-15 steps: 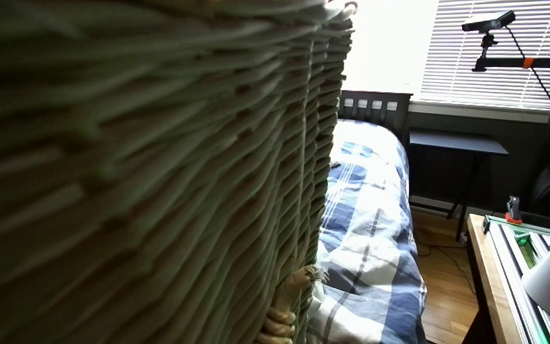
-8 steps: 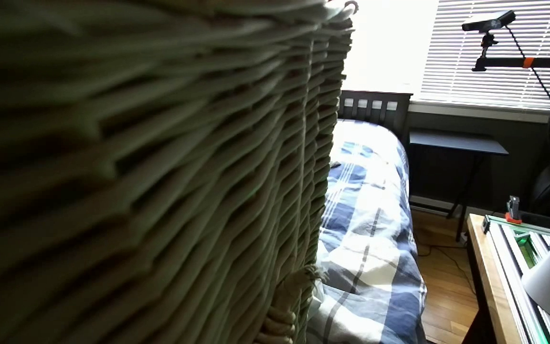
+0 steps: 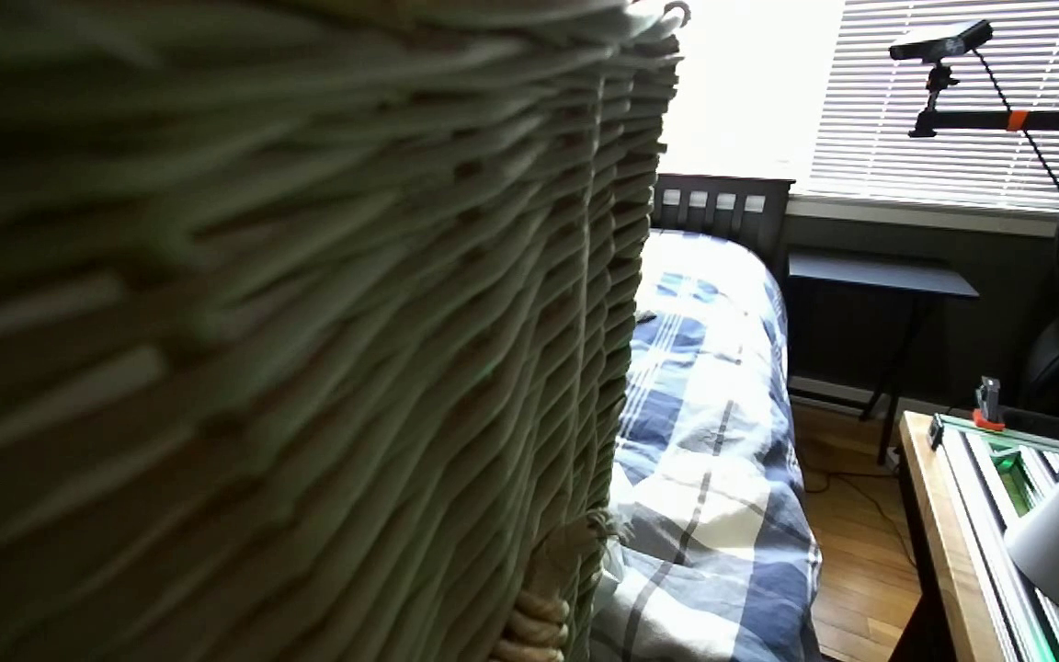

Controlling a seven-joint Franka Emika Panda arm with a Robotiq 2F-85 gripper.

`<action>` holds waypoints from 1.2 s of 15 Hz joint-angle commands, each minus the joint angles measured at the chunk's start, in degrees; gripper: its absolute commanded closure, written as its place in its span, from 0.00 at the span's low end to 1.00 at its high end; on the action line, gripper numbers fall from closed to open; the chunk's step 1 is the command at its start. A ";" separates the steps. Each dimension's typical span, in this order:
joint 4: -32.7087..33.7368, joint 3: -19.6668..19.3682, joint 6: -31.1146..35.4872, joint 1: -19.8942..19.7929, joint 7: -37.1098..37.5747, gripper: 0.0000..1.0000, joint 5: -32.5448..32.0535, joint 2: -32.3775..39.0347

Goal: Lift the grey pillow case cover and put it in the washing basket

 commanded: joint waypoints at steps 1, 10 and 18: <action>3.52 1.36 -1.90 -3.90 4.26 0.13 -7.60 1.30; 4.93 -4.50 -21.70 -11.36 28.16 0.00 -28.61 -10.91; 3.52 -8.78 -33.62 -12.65 38.86 0.00 -35.06 -19.36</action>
